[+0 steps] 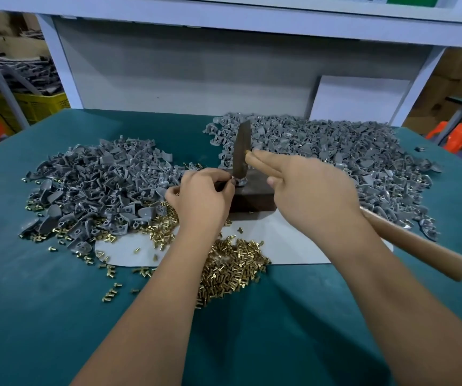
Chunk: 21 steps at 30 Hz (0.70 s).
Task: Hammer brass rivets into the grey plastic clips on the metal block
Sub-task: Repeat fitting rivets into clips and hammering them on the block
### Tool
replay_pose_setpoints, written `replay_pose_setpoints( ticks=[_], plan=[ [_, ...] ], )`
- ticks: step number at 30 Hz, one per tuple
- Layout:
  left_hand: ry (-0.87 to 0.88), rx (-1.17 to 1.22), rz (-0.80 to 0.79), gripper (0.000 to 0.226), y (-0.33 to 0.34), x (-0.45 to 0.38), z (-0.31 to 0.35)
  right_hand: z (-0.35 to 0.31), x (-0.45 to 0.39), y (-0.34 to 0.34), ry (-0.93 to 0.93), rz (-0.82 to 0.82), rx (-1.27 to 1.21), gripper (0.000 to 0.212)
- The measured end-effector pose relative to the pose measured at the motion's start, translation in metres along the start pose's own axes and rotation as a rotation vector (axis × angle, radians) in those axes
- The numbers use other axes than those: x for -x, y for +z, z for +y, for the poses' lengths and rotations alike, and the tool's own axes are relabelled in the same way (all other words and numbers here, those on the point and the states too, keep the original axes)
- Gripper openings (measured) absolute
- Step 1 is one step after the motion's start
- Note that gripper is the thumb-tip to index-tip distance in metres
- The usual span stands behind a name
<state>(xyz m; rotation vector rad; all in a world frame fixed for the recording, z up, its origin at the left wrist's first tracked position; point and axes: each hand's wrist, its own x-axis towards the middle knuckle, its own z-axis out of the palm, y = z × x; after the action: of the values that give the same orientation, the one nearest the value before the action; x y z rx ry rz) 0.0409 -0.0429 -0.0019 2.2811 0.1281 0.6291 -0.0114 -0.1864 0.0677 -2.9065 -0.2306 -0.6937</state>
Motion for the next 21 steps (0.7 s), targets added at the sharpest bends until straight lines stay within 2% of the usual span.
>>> replay_pose_setpoints(
  ticks=[4,6,9,11,13,17,19,21],
  plan=[
    [-0.010,0.072,-0.045,0.010,-0.003,0.000,-0.001,0.007,-0.015,0.005,0.139,0.104,-0.148,0.050],
    [-0.024,0.186,-0.090,0.011,-0.006,-0.001,-0.002,0.014,-0.017,0.014,0.248,0.151,-0.179,0.050],
    [-0.089,0.367,-0.124,0.018,-0.011,-0.002,0.000,0.029,-0.010,0.029,0.339,0.088,-0.075,0.043],
    [-0.105,0.401,-0.132,0.023,-0.012,-0.001,0.002,0.040,-0.005,0.038,0.377,0.019,-0.040,0.029],
    [-0.115,0.415,-0.144,0.025,-0.012,-0.001,0.003,0.048,-0.002,0.046,0.412,-0.037,-0.035,0.014],
    [-0.115,0.414,-0.160,0.024,-0.014,0.002,0.003,0.052,0.000,0.048,0.469,-0.143,0.001,0.021],
    [-0.103,0.326,-0.139,0.021,-0.014,0.004,0.005,0.050,-0.001,0.046,0.442,-0.100,0.105,0.025],
    [-0.071,0.185,-0.098,0.015,-0.012,0.005,0.005,0.040,-0.006,0.045,0.356,0.030,0.109,0.029]
  ],
)
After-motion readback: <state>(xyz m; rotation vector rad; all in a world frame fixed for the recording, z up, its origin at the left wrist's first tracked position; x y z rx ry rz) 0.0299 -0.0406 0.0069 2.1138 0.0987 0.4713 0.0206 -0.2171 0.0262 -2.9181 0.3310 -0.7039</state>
